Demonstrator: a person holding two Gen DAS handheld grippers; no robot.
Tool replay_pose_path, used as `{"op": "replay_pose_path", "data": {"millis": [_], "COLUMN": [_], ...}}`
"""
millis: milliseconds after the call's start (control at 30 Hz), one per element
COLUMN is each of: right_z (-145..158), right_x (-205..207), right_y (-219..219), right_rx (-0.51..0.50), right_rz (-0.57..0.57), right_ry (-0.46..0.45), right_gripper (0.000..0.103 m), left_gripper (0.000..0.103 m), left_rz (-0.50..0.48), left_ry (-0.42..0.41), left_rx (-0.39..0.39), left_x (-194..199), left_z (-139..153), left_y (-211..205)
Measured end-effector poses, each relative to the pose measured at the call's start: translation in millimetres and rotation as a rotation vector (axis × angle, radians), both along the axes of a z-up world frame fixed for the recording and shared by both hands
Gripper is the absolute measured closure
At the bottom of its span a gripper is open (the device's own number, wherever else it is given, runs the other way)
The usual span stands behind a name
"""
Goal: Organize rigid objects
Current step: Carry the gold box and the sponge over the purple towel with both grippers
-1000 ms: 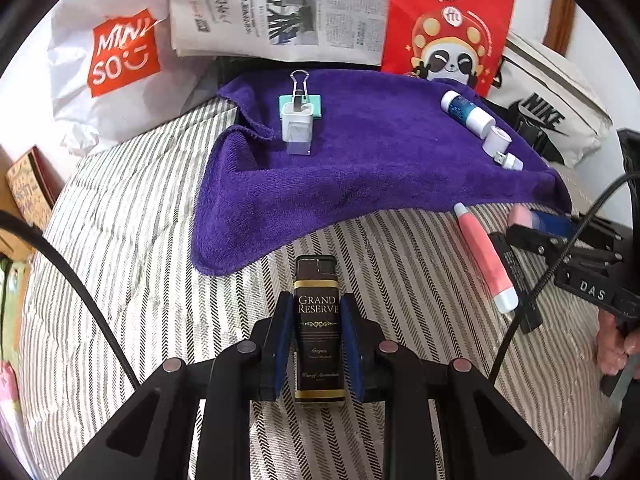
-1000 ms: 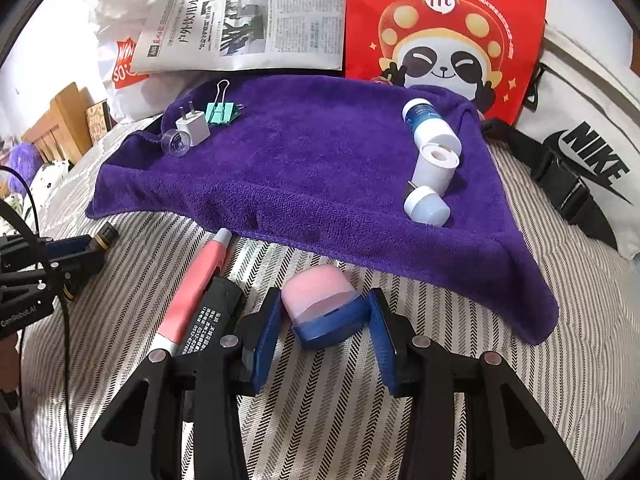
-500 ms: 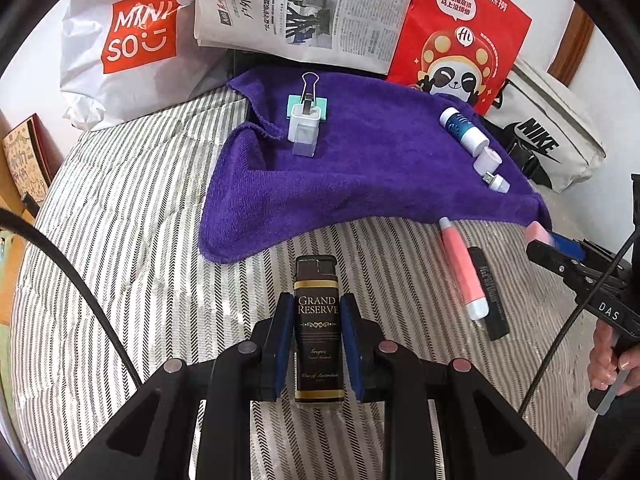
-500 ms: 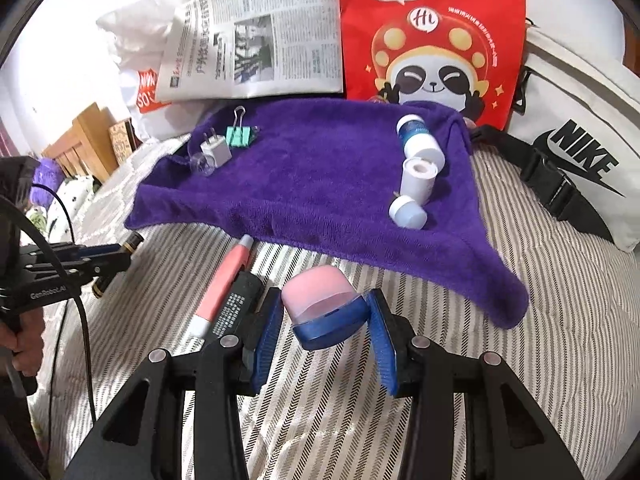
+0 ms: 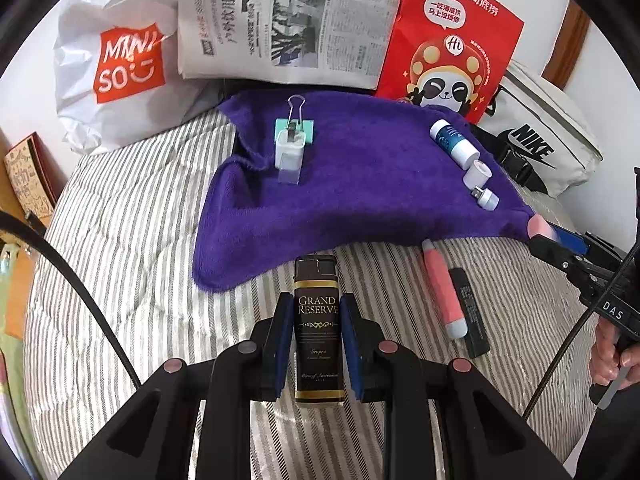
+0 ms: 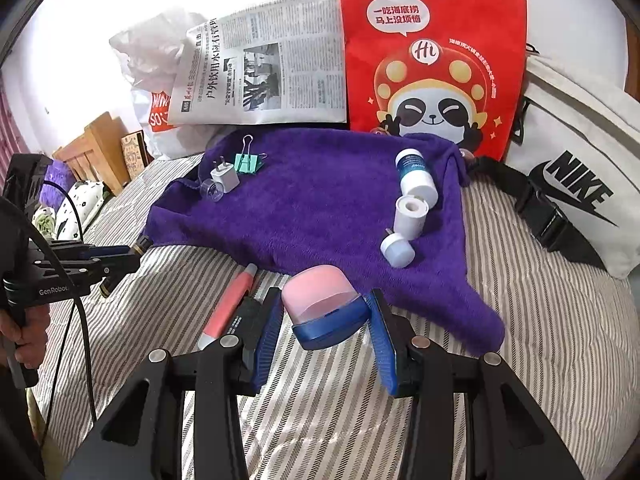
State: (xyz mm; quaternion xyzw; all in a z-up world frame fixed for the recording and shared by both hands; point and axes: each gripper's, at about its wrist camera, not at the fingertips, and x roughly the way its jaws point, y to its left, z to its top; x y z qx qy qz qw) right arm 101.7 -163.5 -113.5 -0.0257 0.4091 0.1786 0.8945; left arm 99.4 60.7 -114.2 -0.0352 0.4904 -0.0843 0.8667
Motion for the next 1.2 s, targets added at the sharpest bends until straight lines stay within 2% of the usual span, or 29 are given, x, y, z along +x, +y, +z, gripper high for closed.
{"op": "replay_pose_path", "data": {"millis": [467, 867, 1200], "right_z": [12.4, 28.5, 4.9], "right_x": [37.3, 111.7, 171.5], "right_y": [-3.5, 15.5, 31.1], "right_rx": [-0.015, -0.044, -0.076], "right_rz": [-0.012, -0.009, -0.013], "right_ry": [-0.015, -0.046, 0.012], "right_gripper": [0.06, 0.06, 0.06], "left_gripper": [0.08, 0.08, 0.08], "left_rz": [-0.035, -0.062, -0.047], "left_ry": [-0.044, -0.079, -0.054], "left_rx": [0.004, -0.009, -0.034], "left_x": [48.6, 114.1, 169.9], "left_z": [18.0, 28.1, 6.3], "left_y": [-15.1, -24.4, -27.6]}}
